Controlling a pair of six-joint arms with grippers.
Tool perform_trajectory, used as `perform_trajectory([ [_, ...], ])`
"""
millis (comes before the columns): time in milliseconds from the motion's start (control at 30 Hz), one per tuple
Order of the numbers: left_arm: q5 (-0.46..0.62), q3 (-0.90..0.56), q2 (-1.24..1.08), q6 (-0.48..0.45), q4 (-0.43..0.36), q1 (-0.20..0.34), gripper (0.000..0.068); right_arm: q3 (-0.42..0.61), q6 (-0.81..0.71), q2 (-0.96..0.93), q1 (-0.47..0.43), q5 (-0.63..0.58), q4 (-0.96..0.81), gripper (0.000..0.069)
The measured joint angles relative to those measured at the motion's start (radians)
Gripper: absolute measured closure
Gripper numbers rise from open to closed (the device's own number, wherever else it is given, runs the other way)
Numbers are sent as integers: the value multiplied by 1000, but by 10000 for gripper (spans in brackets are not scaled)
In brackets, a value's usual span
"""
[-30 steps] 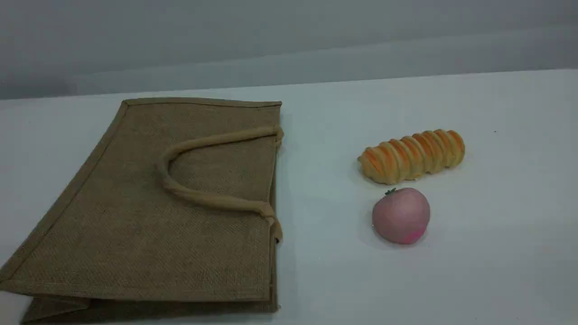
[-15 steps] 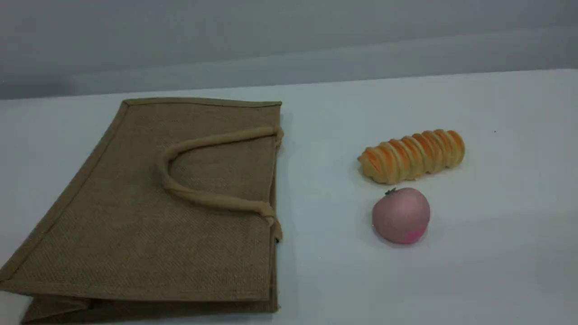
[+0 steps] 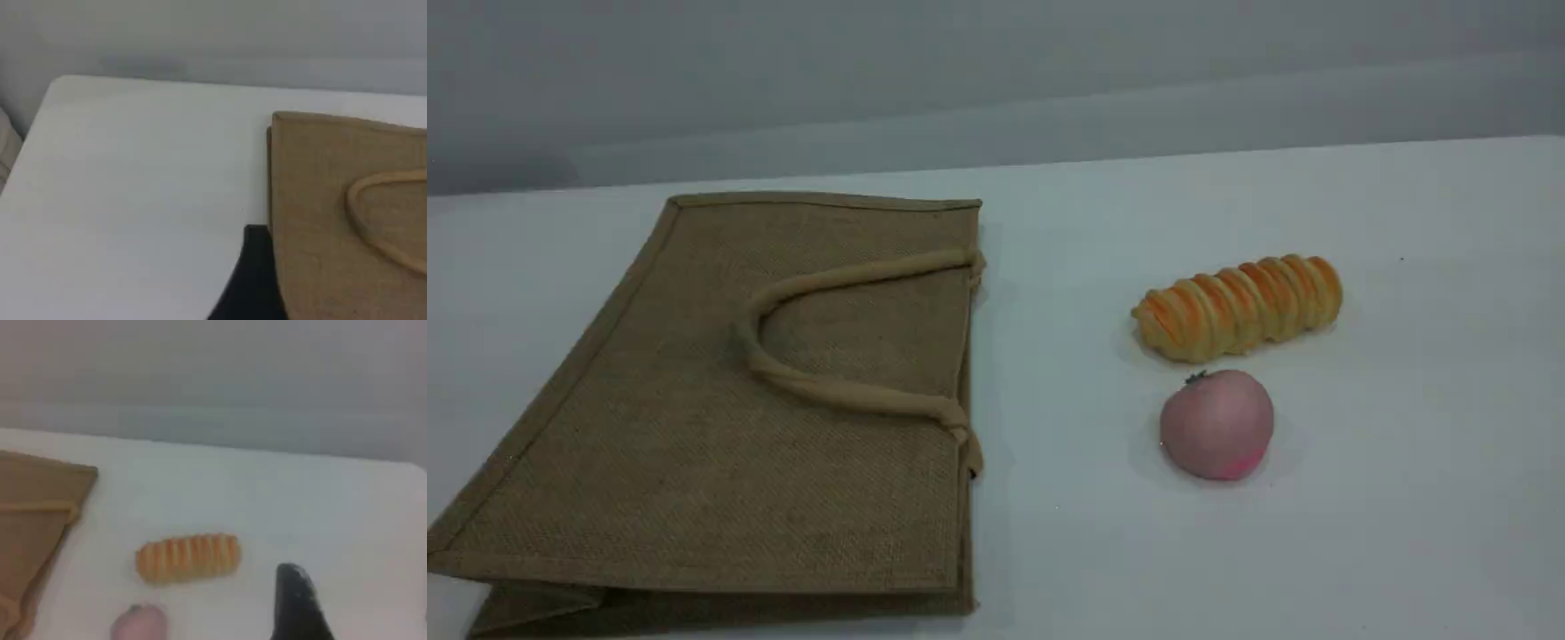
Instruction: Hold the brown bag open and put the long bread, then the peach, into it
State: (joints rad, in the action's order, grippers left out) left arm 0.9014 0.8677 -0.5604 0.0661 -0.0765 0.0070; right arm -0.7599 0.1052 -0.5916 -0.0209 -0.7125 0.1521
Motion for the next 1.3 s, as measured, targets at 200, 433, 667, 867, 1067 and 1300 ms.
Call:
perform_trajectory([
  [200, -48, 99, -255, 0, 1, -43, 108, -37, 0, -158, 0, 67, 9, 338],
  [433, -86, 174, -532, 0, -12, -50, 108, -108, 1, -304, 0, 63, 7, 338],
  [667, -102, 261, -753, 78, -30, -50, 108, -158, 1, -425, 0, 51, 7, 338],
  [867, -140, 303, -898, 105, -25, -50, 108, -215, 1, -516, 0, 42, 7, 338],
  [1067, -192, 312, -1023, 154, -22, -78, 108, -248, 1, -590, 0, 38, 7, 338],
  [1300, -204, 373, -1179, 221, -21, -151, 108, -255, 1, -649, 0, 42, 3, 338],
])
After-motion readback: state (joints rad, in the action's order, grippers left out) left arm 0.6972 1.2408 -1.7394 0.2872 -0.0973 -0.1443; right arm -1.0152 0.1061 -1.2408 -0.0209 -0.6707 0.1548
